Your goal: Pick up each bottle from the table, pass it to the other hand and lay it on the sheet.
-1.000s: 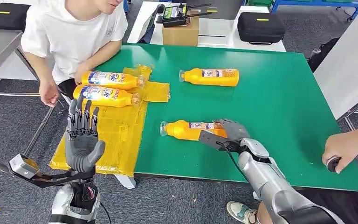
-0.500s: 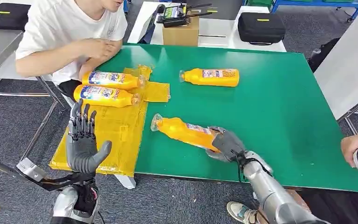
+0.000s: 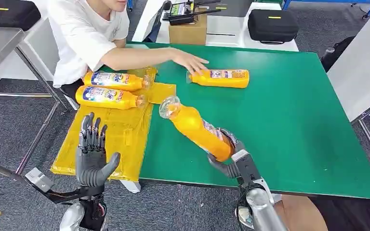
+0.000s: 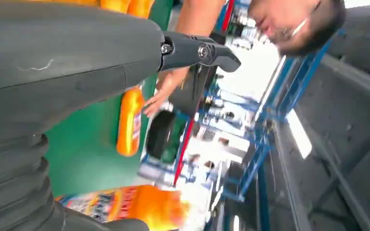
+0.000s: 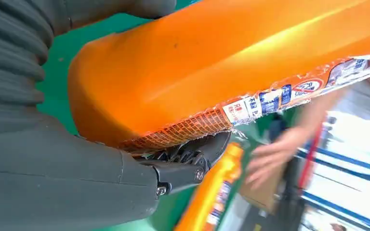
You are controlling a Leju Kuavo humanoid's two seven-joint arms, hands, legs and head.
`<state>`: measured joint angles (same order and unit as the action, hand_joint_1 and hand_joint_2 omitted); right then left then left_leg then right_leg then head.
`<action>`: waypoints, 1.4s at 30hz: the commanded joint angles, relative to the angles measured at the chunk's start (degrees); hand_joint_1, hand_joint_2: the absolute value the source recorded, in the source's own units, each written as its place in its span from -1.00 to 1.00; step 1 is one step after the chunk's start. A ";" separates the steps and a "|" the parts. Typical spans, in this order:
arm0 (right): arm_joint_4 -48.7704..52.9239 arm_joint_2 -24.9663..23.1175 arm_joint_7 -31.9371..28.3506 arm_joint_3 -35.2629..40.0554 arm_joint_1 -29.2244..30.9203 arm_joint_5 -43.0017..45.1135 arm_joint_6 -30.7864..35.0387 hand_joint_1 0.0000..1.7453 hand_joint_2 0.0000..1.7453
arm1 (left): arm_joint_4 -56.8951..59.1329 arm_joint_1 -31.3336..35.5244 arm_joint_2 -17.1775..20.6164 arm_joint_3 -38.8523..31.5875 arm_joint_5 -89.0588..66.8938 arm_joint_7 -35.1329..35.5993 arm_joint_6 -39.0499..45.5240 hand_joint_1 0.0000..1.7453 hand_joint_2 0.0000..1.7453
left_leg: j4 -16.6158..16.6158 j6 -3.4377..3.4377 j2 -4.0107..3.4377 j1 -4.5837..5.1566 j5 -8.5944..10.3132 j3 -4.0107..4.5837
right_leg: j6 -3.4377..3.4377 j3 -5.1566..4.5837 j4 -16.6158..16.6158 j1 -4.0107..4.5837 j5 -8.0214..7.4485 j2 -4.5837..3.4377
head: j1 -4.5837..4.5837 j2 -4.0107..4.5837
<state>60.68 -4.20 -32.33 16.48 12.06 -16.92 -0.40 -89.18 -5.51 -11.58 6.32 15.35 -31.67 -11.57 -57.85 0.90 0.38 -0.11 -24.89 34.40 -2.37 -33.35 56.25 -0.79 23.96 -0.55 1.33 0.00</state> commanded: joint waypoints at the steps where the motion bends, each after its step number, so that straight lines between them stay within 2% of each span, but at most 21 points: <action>1: 7.09 0.40 -2.85 5.05 -2.29 -2.25 -1.87 1.00 1.00 | 7.22 0.81 2.56 9.60 -0.93 0.82 -10.18 -1.00 1.00 | 0.04 -0.03 0.01 0.02 -0.03 -0.08 | 0.05 0.09 -0.03 -0.01 0.05 0.06 | 0.02 0.00; 4: 5.15 0.45 -3.54 7.55 -2.04 -3.53 -2.51 1.00 1.00 | 6.95 1.64 2.87 10.96 -0.74 0.83 -10.94 -1.00 1.00 | 0.07 -0.05 0.00 0.01 -0.03 -0.13 | 0.09 0.14 -0.05 0.01 0.05 0.08 | 0.00 0.00; 7: 2.63 0.25 -4.75 10.37 -1.55 -7.56 0.02 1.00 1.00 | 6.52 2.81 3.68 13.33 -0.99 3.00 -13.40 -1.00 1.00 | 0.07 -0.04 0.01 0.02 0.00 -0.07 | 0.07 0.06 -0.05 0.00 0.02 0.06 | 0.02 0.00; 12: 1.11 -0.87 -5.03 11.87 -0.48 -7.77 -0.14 1.00 1.00 | 5.30 2.72 3.57 17.25 -11.23 -0.04 -8.92 -1.00 1.00 | 0.05 -0.05 -0.04 -0.02 -0.04 -0.11 | 0.09 0.11 -0.05 0.04 0.04 0.04 | 0.02 0.00; 16: 0.43 -2.05 -5.13 13.16 1.27 -8.00 -0.24 1.00 1.00 | 6.64 3.06 3.58 19.32 -13.86 0.57 -7.72 -1.00 1.00 | 0.04 -0.03 -0.09 0.01 -0.03 -0.04 | 0.06 0.03 -0.02 0.00 0.01 -0.03 | 0.02 0.00; 20: 0.32 -3.05 -4.95 14.18 2.34 -8.12 -0.24 1.00 1.00 | 8.10 3.36 3.15 20.08 -16.32 1.09 -4.70 -1.00 1.00 | 0.07 -0.06 -0.17 0.00 -0.05 -0.12 | 0.10 0.11 -0.04 0.02 0.01 -0.09 | 0.00 0.00; 23: 1.66 -3.97 -5.23 14.81 2.36 -7.56 0.06 1.00 1.00 | 10.50 3.86 2.08 19.91 -16.99 3.97 -1.55 -1.00 1.00 | 0.06 -0.06 -0.15 0.00 -0.04 -0.08 | 0.10 0.08 -0.03 0.02 0.01 -0.08 | 0.00 0.00; 29: 1.94 -5.74 -5.25 16.99 2.72 -6.15 1.08 1.00 1.00 | 15.89 5.14 2.00 20.32 -6.40 10.80 -5.89 -1.00 1.00 | 0.05 -0.06 -0.11 0.00 -0.06 -0.12 | 0.11 0.10 -0.02 0.02 0.03 -0.07 | 0.02 0.00; 36: 1.31 -5.83 -5.45 17.21 2.77 -5.95 1.52 1.00 1.00 | 16.05 5.24 2.26 20.61 -6.22 10.76 -5.77 -1.00 1.00 | 0.07 -0.04 -0.08 0.01 -0.05 -0.08 | 0.07 0.08 -0.03 0.00 0.02 -0.06 | 0.00 0.00; 38: 0.61 -6.29 -5.39 17.57 2.54 -5.56 1.34 1.00 1.00 | 14.77 5.35 1.84 20.41 -11.61 9.13 2.23 -1.00 1.00 | 0.07 -0.05 -0.03 0.02 -0.05 -0.09 | 0.09 0.11 -0.02 -0.01 0.04 -0.01 | 0.00 0.00; 42: -2.11 -7.13 -5.31 19.44 2.15 -6.02 2.01 1.00 1.00 | 12.30 5.59 1.87 20.05 -11.07 10.16 2.54 -1.00 1.00 | 0.04 -0.05 -0.05 -0.01 -0.06 -0.03 | 0.09 0.06 -0.01 0.03 0.02 -0.04 | -0.02 0.00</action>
<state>64.57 -9.92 -37.77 30.75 10.49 -22.67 1.09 -78.42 -0.73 -10.60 23.71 5.84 -22.34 -11.39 -57.84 0.91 0.51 -0.10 -24.89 34.57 -2.37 -33.44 56.27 -0.79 23.96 -0.47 1.31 0.00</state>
